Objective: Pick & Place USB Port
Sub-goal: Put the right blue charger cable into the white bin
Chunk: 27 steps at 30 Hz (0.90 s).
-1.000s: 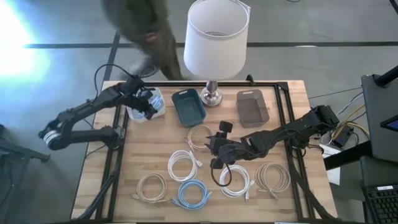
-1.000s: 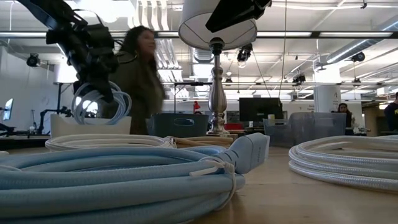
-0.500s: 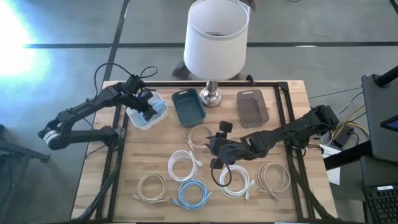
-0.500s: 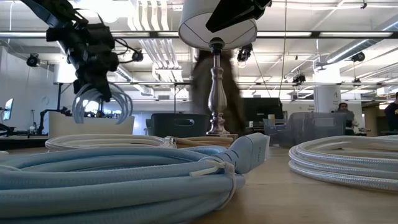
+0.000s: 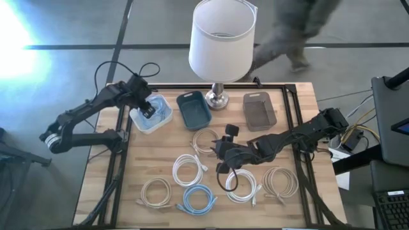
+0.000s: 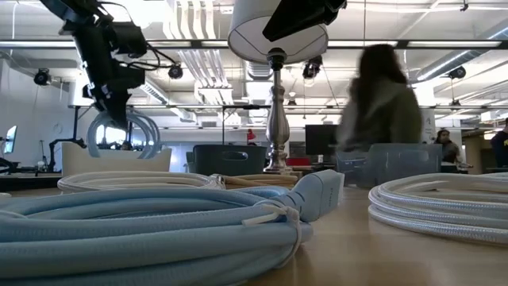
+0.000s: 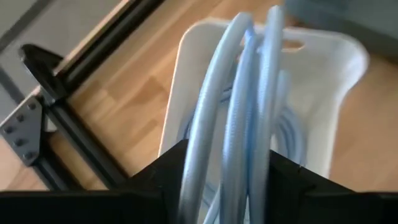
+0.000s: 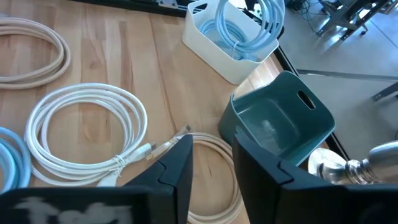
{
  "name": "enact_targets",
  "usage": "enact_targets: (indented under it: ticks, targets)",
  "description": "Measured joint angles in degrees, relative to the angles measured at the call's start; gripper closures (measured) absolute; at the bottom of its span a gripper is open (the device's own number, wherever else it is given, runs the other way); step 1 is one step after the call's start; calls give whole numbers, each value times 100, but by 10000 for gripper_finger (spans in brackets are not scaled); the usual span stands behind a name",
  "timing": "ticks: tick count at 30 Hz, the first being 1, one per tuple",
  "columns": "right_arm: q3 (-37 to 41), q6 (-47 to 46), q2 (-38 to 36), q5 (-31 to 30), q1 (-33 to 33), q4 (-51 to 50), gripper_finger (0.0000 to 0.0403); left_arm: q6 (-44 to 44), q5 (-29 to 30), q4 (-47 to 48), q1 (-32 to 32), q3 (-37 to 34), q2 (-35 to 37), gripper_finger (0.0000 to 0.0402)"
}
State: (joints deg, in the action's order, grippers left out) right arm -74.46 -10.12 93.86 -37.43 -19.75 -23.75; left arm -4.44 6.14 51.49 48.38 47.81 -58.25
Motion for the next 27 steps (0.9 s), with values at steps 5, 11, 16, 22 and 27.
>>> enact_targets:
  ticks: [5, 11, 16, 22, 27]
  targets:
    - [0, -2, 0, 2, 0, 2, 304, 2, 53, -2, -1, -189, -156, 234]
    - [0, 1, 0, 9, 0, 1, 311, 161, 61, 0, -4, -264, -281, 256]
    - [0, 1, 0, 11, 0, 2, 317, 189, 33, 158, -4, -109, -250, 321]
    - [0, 1, 0, 11, 0, 1, 321, 269, -701, 464, 2, 278, -248, 390]
    - [0, 0, 0, 11, 0, 1, 316, 306, -1970, 516, -2, 446, -248, 384]
